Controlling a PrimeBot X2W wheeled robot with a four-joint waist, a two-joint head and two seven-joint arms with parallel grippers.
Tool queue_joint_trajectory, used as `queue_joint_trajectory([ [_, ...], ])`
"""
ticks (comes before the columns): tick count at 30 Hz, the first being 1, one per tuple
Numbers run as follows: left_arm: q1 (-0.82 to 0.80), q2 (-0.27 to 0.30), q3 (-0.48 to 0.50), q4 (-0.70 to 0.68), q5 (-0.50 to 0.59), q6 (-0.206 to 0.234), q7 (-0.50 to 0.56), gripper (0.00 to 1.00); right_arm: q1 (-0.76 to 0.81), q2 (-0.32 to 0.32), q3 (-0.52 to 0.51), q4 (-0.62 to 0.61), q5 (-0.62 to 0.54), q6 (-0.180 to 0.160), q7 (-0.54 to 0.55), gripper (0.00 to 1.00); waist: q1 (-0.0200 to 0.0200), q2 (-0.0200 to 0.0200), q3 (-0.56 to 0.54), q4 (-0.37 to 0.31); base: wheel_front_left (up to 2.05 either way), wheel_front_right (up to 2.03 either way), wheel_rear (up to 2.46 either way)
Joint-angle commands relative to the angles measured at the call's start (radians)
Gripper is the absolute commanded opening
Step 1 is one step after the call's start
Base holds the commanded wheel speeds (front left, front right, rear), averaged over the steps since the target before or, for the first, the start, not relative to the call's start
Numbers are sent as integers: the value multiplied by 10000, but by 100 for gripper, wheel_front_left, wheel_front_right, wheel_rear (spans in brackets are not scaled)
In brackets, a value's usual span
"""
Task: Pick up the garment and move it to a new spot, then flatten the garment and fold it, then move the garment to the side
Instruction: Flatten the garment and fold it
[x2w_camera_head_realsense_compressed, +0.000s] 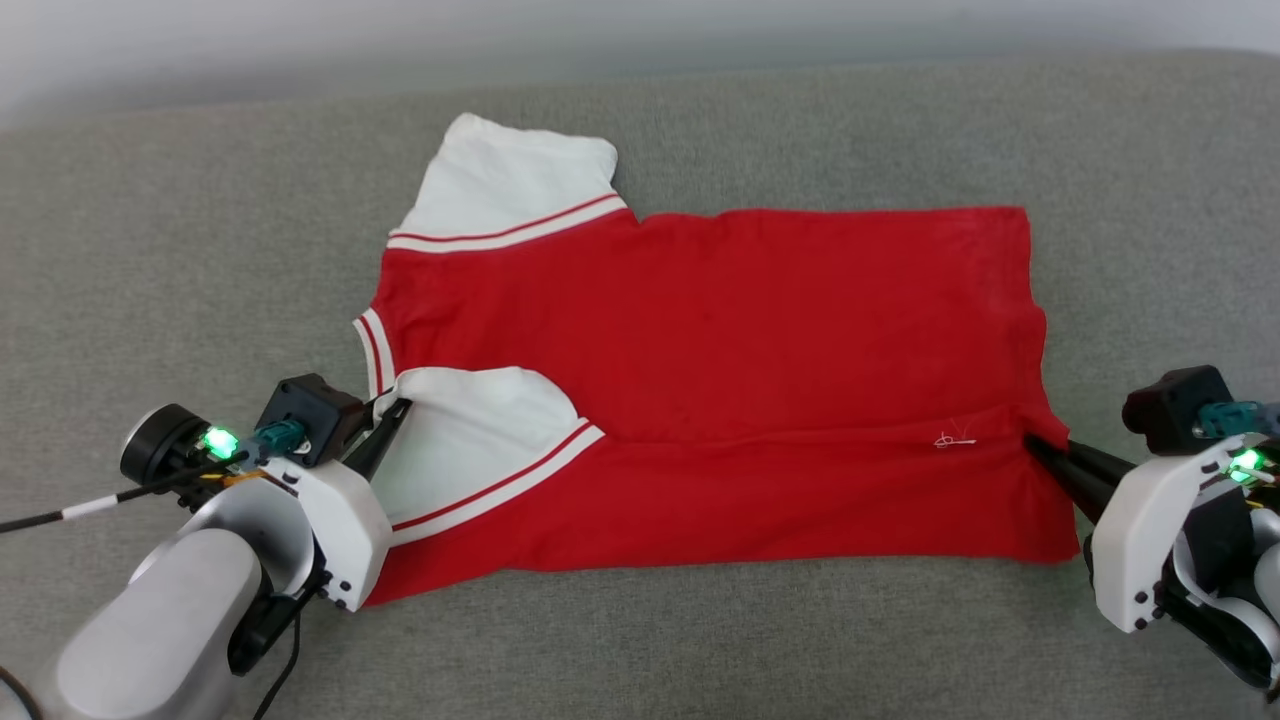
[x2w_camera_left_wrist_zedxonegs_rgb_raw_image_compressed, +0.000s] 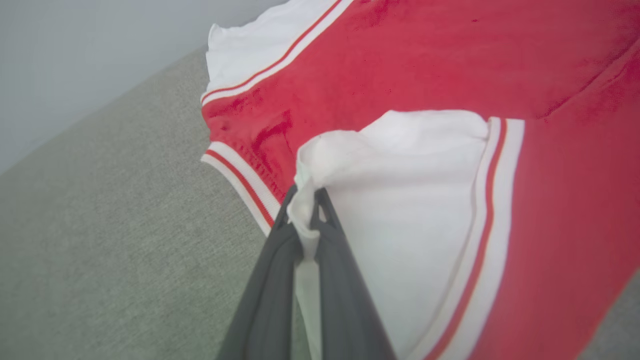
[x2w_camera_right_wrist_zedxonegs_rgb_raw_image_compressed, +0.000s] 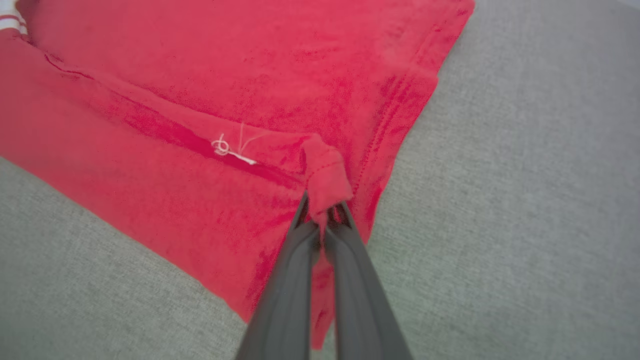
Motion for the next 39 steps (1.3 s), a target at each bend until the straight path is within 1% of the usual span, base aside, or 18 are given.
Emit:
queue_joint_trajectory([
  [1,-144,-35,-46,153,17,-47,-26,0,-153,96,30,116,-11,-6,45,0,-2,-1,350,-55,0,0,0],
  [5,-473,-286,-305,1160,86,-342,-62,0,-470,267,403,710,-65,-8,120,0,-2,-1,634,-41,0,0,0],
  [9,-542,-597,-597,2026,18,-536,-269,0,-587,483,800,972,-83,-6,-127,0,-2,-1,587,-21,0,0,0],
  [10,-576,-633,-636,2193,17,-548,-353,0,-596,513,852,1027,-47,-6,-176,13,-2,-1,517,-19,0,0,0],
  [11,-595,-667,-671,2358,-12,-588,-416,3,-605,508,916,1076,-69,-6,-204,28,-2,-1,437,-12,0,0,0],
  [12,-569,-716,-709,2515,-89,-618,-444,36,-614,486,964,1114,-90,-6,-237,43,-2,-1,337,-2,0,0,0],
  [13,-569,-766,-750,2641,-124,-627,-461,97,-614,457,967,1151,-95,-6,-287,85,-2,-1,230,16,0,0,0],
  [14,-590,-776,-758,2713,-128,-633,-644,100,-602,442,932,1169,-93,-6,-367,100,-2,-1,113,38,0,0,0],
  [18,-899,-756,-773,2730,-179,-695,-779,100,-356,352,687,1112,-155,-6,-787,100,-2,-1,-443,194,0,0,0],
  [21,-1007,-512,-782,2557,-223,-703,-635,100,-110,228,410,863,-220,-6,-960,100,-2,-1,-839,307,0,0,0],
  [25,-1336,-245,-772,1899,-494,-725,196,100,403,95,-64,489,-335,-6,-978,100,-2,-1,-1276,458,0,0,0],
  [28,-1510,10,-843,1338,-1050,-750,1430,100,751,67,-381,211,-451,-6,-874,100,-2,-1,-1462,525,0,0,0],
  [34,-1880,441,-1266,254,-2753,-772,4983,100,1169,265,-777,-276,-695,-6,-589,100,-2,-1,-1512,548,0,0,0],
  [37,-2226,740,-1678,-159,-3182,-770,6564,100,1180,363,-847,-517,-793,-6,-455,100,-2,-1,-1395,501,0,0,0],
  [39,-2386,832,-1975,-271,-3413,-771,7530,100,1119,458,-849,-637,-862,-6,-375,100,-2,-1,-1284,435,0,0,0],
])
